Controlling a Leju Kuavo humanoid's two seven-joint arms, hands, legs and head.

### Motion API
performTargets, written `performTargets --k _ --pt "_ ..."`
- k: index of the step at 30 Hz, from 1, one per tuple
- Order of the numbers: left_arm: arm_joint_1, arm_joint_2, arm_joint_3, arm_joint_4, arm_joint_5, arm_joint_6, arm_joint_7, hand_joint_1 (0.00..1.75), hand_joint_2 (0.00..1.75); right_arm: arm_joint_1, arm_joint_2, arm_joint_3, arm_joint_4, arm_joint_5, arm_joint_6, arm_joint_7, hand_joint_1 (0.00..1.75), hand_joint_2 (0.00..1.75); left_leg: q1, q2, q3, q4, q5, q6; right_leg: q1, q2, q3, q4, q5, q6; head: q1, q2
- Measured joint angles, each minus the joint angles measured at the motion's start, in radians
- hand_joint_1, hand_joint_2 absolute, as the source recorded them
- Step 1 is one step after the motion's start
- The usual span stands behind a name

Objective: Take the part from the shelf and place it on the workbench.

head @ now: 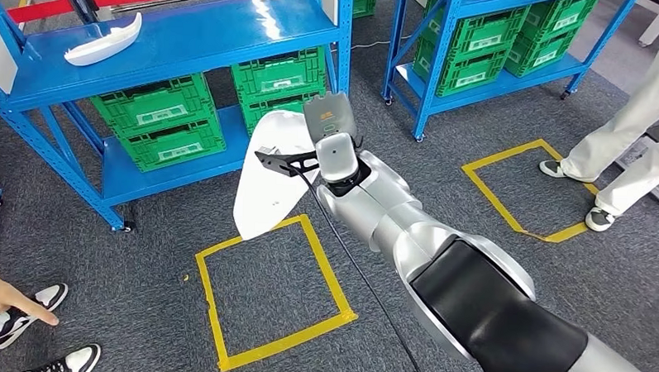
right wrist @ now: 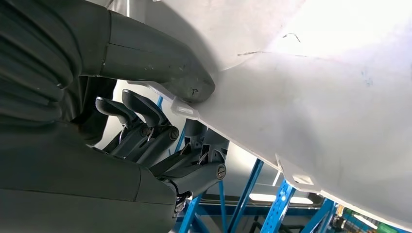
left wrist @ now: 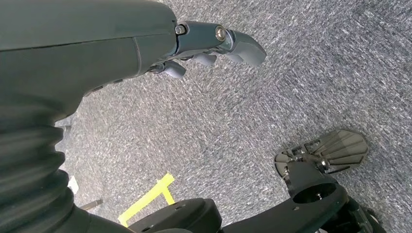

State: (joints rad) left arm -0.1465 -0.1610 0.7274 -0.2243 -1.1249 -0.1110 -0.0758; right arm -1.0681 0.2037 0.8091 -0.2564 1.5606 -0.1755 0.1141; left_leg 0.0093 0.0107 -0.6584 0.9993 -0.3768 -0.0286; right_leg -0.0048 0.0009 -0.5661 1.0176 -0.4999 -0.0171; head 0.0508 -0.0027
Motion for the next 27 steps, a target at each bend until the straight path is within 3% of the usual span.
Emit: performTargets --k 8,18,27 --pt "0.001 0.0 0.0 0.0 0.015 0.0 -0.007 0.0 1.75 0.01 0.017 -0.062 -0.001 -0.072 -0.125 -0.073 1.75 1.75 0.0 -0.001 -0.004 0.002 0.003 0.001 0.0 0.0 -0.002 0.0 0.004 0.006 0.0 0.0" --pt "0.015 -0.017 0.001 0.0 0.042 0.0 -0.015 0.0 1.75 0.13 0.11 -0.18 -0.067 -0.227 -0.37 -0.231 1.75 1.75 0.0 -0.001 -0.005 0.002 0.004 0.001 -0.001 -0.001 -0.003 0.0 0.005 0.006 0.0 0.0" --pt "0.034 -0.044 0.002 0.002 0.047 0.0 -0.023 0.0 1.75 0.197 0.14 -0.218 -0.121 -0.255 -0.387 -0.247 1.75 1.75 -0.001 -0.003 -0.009 0.002 0.005 0.001 -0.001 -0.003 -0.006 0.0 0.005 0.007 0.0 0.0"
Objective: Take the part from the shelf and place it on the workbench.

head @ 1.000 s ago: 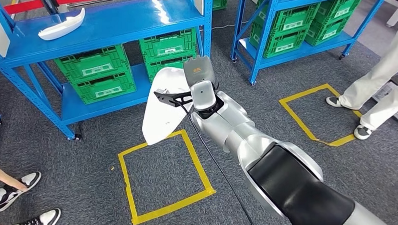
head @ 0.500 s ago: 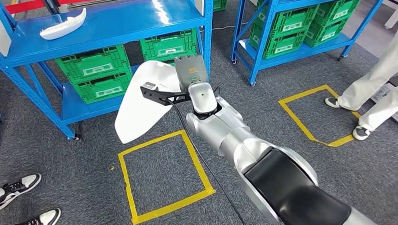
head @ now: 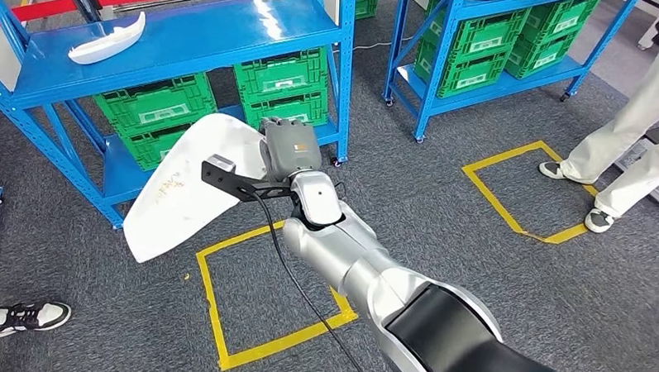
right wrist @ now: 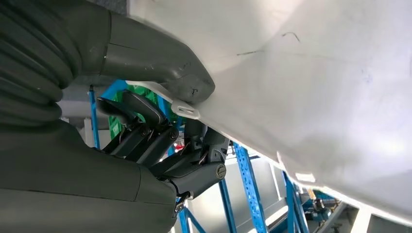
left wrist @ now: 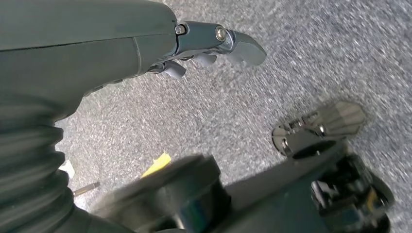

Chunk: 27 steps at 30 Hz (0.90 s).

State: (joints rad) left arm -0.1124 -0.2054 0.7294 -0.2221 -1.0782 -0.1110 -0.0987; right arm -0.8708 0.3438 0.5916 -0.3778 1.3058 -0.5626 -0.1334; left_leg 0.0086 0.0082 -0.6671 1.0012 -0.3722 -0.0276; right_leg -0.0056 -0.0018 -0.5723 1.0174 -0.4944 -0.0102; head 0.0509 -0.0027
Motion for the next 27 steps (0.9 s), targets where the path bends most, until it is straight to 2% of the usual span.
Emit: performTargets --k 3,7,11,15,20,27 --pt "0.004 0.001 0.001 0.0 0.011 0.0 -0.002 0.0 1.75 0.031 0.004 -0.008 -0.031 -0.053 -0.005 -0.049 1.75 1.75 0.0 0.0 0.0 0.0 0.0 0.0 0.0 0.0 0.0 0.0 0.0 0.0 0.0 0.0" --pt "0.014 0.003 0.007 0.001 0.034 0.0 -0.016 0.0 1.75 0.168 0.003 0.006 -0.183 -0.164 0.008 -0.113 1.75 1.75 0.0 -0.001 0.0 0.0 0.0 0.0 0.0 -0.001 0.0 0.0 0.0 0.0 0.0 0.0" --pt "0.024 0.01 0.021 0.002 0.046 0.0 -0.019 0.0 1.75 0.328 -0.033 0.057 -0.412 -0.243 0.043 -0.117 1.75 1.75 0.0 -0.001 -0.002 0.0 -0.001 0.0 0.0 -0.001 -0.002 0.0 -0.001 0.0 0.0 0.0" --pt "0.028 0.015 0.034 0.003 0.055 0.0 -0.011 0.0 1.75 0.429 -0.076 0.107 -0.574 -0.274 0.062 -0.12 1.75 1.75 0.0 -0.001 -0.004 0.0 -0.001 0.0 0.0 -0.001 -0.003 0.0 -0.001 0.0 0.0 0.0" --pt "0.029 0.021 0.049 0.004 0.064 0.0 0.001 0.0 1.75 0.502 -0.111 0.148 -0.675 -0.304 0.068 -0.131 1.75 1.75 0.0 -0.001 -0.004 0.0 -0.001 0.0 0.0 -0.001 -0.003 -0.001 -0.001 -0.001 0.0 0.0" --pt "0.029 0.023 0.056 0.004 0.066 0.0 0.001 0.0 1.75 0.526 -0.133 0.168 -0.722 -0.31 0.069 -0.133 1.75 1.75 0.0 -0.001 -0.004 0.0 0.0 0.0 0.0 -0.001 -0.004 -0.001 -0.001 0.0 0.0 0.0"
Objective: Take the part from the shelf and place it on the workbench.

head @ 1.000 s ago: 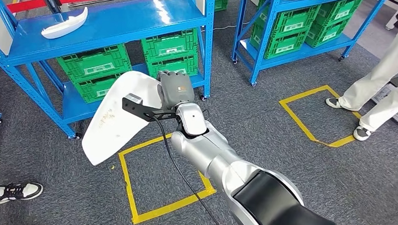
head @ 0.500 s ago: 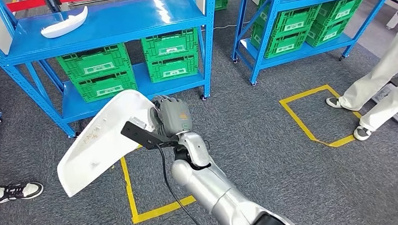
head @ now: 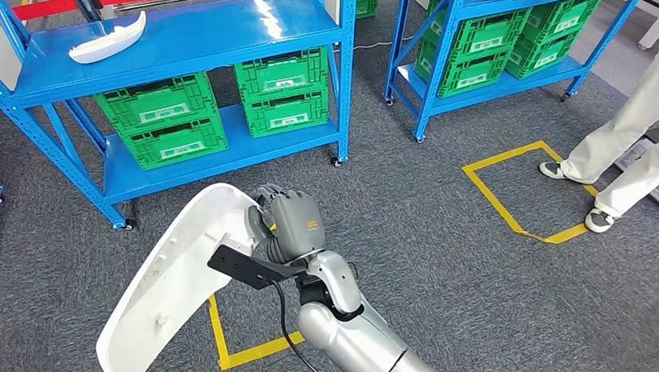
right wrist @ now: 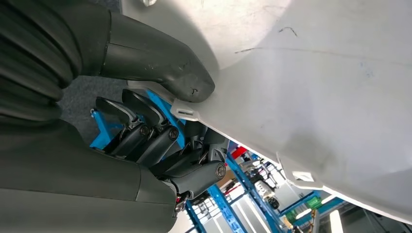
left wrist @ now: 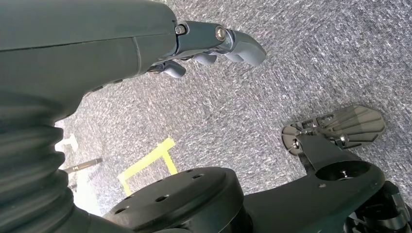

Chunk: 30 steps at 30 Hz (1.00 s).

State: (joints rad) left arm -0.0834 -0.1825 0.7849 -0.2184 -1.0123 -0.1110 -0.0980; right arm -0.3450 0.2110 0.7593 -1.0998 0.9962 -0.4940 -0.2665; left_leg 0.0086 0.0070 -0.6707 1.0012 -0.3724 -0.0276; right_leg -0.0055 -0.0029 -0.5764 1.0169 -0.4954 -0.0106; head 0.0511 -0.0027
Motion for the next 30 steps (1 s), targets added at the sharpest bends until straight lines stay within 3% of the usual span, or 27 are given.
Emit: performTargets --k 12,16,23,30 --pt "-0.011 0.001 0.003 0.0 -0.028 0.0 -0.008 0.0 1.75 0.091 -0.054 0.001 -0.078 -0.028 -0.023 0.013 1.75 1.75 0.0 0.0 0.0 0.0 0.0 0.0 0.0 0.0 0.0 0.0 0.0 0.0 0.0 0.0" --pt "-0.014 0.002 0.002 -0.002 -0.033 0.0 -0.062 0.0 1.75 0.12 -0.066 -0.005 -0.102 -0.031 -0.023 0.015 1.75 1.75 0.0 0.0 0.0 0.0 0.0 0.0 0.0 0.0 0.0 0.0 0.0 0.0 0.0 0.0" --pt "-0.018 0.002 0.002 0.001 -0.025 0.0 -0.09 0.0 1.75 0.153 -0.075 -0.055 -0.117 -0.209 0.005 -0.029 1.75 1.75 0.0 0.0 0.0 0.0 0.0 0.0 0.0 0.0 0.0 0.0 0.0 0.0 0.0 0.0" --pt "-0.018 0.003 0.003 0.002 -0.01 0.0 -0.092 0.0 1.75 0.172 -0.075 -0.093 -0.124 -0.232 0.011 -0.03 1.75 1.75 0.0 0.0 -0.001 0.001 -0.001 0.001 -0.001 0.0 0.0 0.0 0.0 0.001 0.0 0.0"
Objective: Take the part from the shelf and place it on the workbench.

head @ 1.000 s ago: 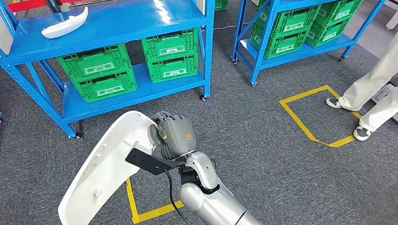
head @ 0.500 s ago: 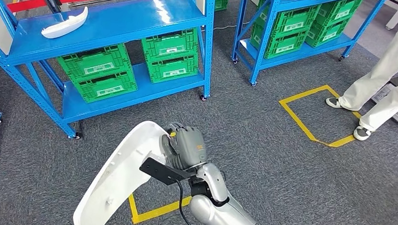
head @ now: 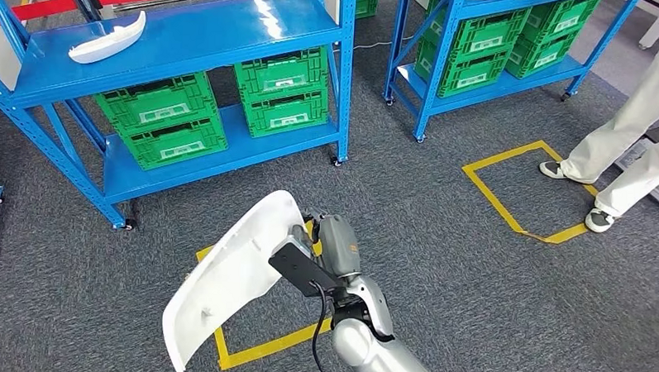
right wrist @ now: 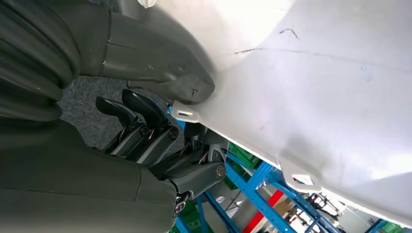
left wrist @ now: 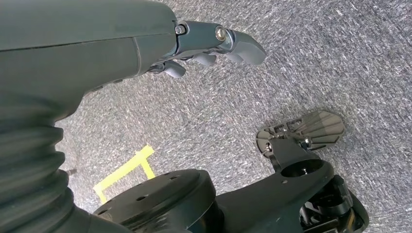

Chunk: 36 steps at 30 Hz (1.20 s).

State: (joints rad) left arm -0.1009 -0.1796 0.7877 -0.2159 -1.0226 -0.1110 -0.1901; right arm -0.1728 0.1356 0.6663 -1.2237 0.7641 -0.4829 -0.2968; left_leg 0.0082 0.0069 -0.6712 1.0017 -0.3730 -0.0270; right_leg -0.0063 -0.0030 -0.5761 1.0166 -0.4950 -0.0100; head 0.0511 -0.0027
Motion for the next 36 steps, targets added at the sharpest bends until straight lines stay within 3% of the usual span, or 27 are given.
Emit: performTargets --k 7,14,16,18,19,20,21,23,25,26,28,30,32,34,35,36 --pt "0.002 0.006 0.0 0.002 -0.001 0.0 -0.002 0.0 1.75 0.008 0.0 -0.016 -0.008 0.006 0.001 0.013 1.75 1.75 -0.002 0.0 -0.003 0.007 -0.005 0.008 -0.002 0.0 0.001 0.0 -0.001 0.005 0.0 0.0" --pt "0.007 0.012 0.0 0.004 0.0 0.0 -0.009 0.0 1.75 0.015 0.0 -0.03 -0.011 0.008 0.001 0.015 1.75 1.75 -0.003 -0.005 0.0 0.005 -0.01 0.029 -0.007 -0.007 0.011 -0.001 -0.011 0.025 0.0 0.0" --pt "0.008 0.011 0.0 0.005 0.001 0.0 -0.015 0.0 1.75 0.017 0.0 -0.032 -0.013 0.01 0.001 0.014 1.75 1.75 0.004 -0.01 0.006 -0.009 -0.002 0.037 -0.007 -0.006 -0.005 0.048 -0.055 0.033 0.002 0.0" --pt "0.009 0.011 0.0 0.006 0.003 0.0 -0.021 0.0 1.75 0.019 -0.001 -0.032 -0.013 0.011 0.0 0.013 1.75 1.75 0.005 -0.017 0.003 -0.01 0.001 0.04 -0.009 -0.003 -0.056 0.172 -0.135 0.04 0.004 0.0" --pt "0.01 0.011 0.0 0.006 0.004 0.0 -0.022 0.0 1.75 0.022 -0.003 -0.033 -0.013 0.011 0.0 0.012 1.75 1.75 0.005 -0.022 -0.001 -0.008 0.003 0.039 -0.01 -0.003 -0.079 0.232 -0.166 0.042 0.004 0.0" --pt "0.011 0.01 0.0 0.007 0.005 0.0 -0.023 0.0 1.75 0.025 -0.005 -0.033 -0.013 0.012 0.0 0.012 1.75 1.75 0.005 -0.029 -0.005 -0.006 0.004 0.037 -0.011 -0.003 -0.09 0.267 -0.178 0.044 0.004 0.0" --pt "0.012 0.01 0.0 0.008 0.005 0.0 -0.023 0.0 1.75 0.029 -0.007 -0.034 -0.013 0.012 -0.001 0.012 1.75 1.75 0.007 -0.036 -0.011 -0.002 0.007 0.034 -0.012 -0.002 -0.079 0.259 -0.169 0.045 0.004 0.0" --pt "0.012 0.009 0.0 0.01 0.006 0.0 -0.022 0.0 1.75 0.033 -0.009 -0.037 -0.014 0.013 -0.001 0.01 1.75 1.75 0.011 -0.054 -0.025 0.01 0.013 0.024 -0.017 0.013 -0.005 0.14 -0.12 0.046 0.004 0.0" --pt "0.011 0.009 0.001 0.011 0.006 0.0 -0.022 0.0 1.75 0.033 -0.009 -0.041 -0.015 0.014 -0.001 0.008 1.75 1.75 0.009 -0.072 -0.036 0.022 0.017 0.01 -0.016 0.041 0.051 0.037 -0.087 0.038 0.004 0.0" --pt "0.011 0.009 0.001 0.011 0.006 0.0 -0.022 0.0 1.75 0.034 -0.009 -0.043 -0.016 0.014 -0.002 0.008 1.75 1.75 0.007 -0.079 -0.039 0.025 0.02 0.004 -0.015 0.051 0.059 0.019 -0.082 0.029 0.003 0.0" --pt "0.013 0.009 0.001 0.012 0.006 0.0 -0.022 0.0 1.75 0.035 -0.01 -0.046 -0.018 0.015 -0.002 0.007 1.75 1.75 0.007 -0.092 -0.04 0.019 0.029 -0.01 -0.011 0.04 0.054 0.025 -0.074 0.006 -0.001 0.0" --pt "0.016 0.01 0.001 0.013 0.006 0.0 -0.021 0.0 1.75 0.034 -0.009 -0.047 -0.018 0.016 -0.002 0.006 1.75 1.75 0.009 -0.078 -0.052 0.032 0.018 -0.018 -0.011 0.021 0.05 0.023 -0.062 -0.013 -0.004 0.0" --pt "0.017 0.011 0.001 0.014 0.006 0.0 -0.019 0.0 1.75 0.035 -0.009 -0.047 -0.018 0.016 -0.002 0.006 1.75 1.75 0.007 -0.039 -0.087 0.125 -0.052 -0.022 -0.011 0.0 0.042 0.02 -0.053 -0.026 -0.008 0.0" --pt "0.015 0.011 0.001 0.014 0.006 0.0 -0.019 0.0 1.75 0.038 -0.009 -0.048 -0.018 0.016 -0.002 0.006 1.75 1.75 0.007 -0.017 -0.129 0.265 -0.135 -0.024 -0.006 -0.023 0.033 0.021 -0.048 -0.031 -0.009 0.0" --pt "0.015 0.011 0.001 0.015 0.006 0.0 -0.019 0.0 1.75 0.04 -0.01 -0.048 -0.018 0.016 -0.002 0.006 1.75 1.75 0.007 -0.013 -0.134 0.308 -0.157 -0.024 -0.003 -0.035 0.03 0.021 -0.047 -0.031 -0.009 0.0" --pt "0.016 0.011 0.001 0.015 0.006 0.0 -0.019 0.0 1.75 0.041 -0.01 -0.048 -0.018 0.016 -0.002 0.006 1.75 1.75 0.007 -0.012 -0.12 0.314 -0.16 -0.022 -0.001 -0.047 0.028 0.021 -0.046 -0.031 -0.009 0.0"
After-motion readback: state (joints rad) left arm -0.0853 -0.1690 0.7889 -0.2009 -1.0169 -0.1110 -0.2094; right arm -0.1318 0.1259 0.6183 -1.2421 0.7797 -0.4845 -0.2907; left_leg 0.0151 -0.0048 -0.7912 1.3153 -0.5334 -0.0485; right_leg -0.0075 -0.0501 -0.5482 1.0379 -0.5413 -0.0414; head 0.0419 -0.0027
